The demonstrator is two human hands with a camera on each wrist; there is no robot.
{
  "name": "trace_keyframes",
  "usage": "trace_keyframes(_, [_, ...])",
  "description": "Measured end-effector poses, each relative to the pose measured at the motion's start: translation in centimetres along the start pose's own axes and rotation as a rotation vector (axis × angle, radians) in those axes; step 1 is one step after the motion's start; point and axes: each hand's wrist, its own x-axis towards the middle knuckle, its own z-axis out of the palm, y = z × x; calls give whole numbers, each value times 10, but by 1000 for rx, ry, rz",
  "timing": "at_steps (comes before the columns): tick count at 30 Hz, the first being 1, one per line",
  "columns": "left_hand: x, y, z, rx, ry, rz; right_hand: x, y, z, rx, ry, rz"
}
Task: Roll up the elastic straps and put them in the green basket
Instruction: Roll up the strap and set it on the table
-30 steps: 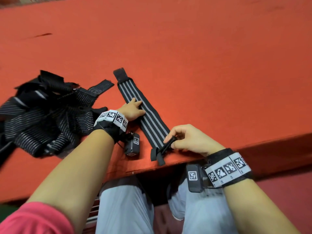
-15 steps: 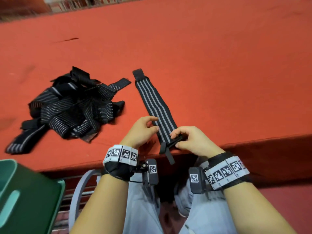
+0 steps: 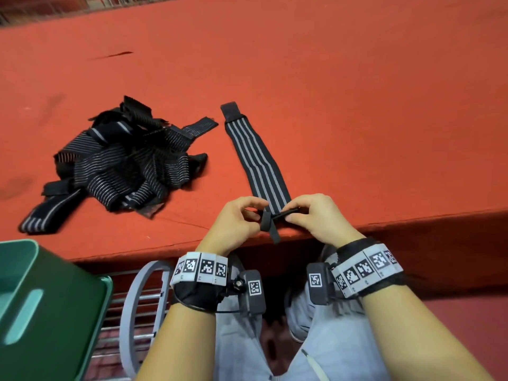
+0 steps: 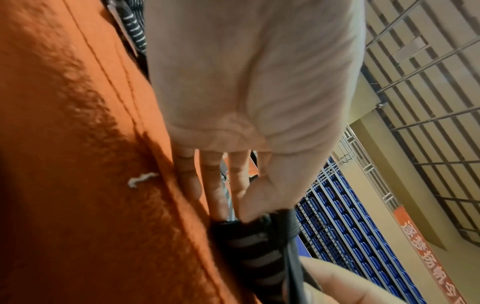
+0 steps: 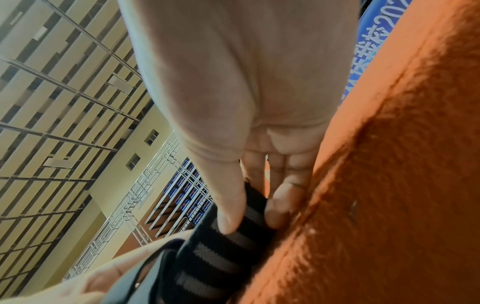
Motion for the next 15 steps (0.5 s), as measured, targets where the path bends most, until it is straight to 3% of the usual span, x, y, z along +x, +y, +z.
trace_keyframes(3, [-6,0,-1,40,-51,65,2,-1,1,13,4,-22])
trace_keyframes(8, [-5,-9,1,50,73,160,4,-7,3,66,-49,-44])
trace_keyframes(15, [2,-18,-7,78,89,131,2,-17,10,142,-59,27])
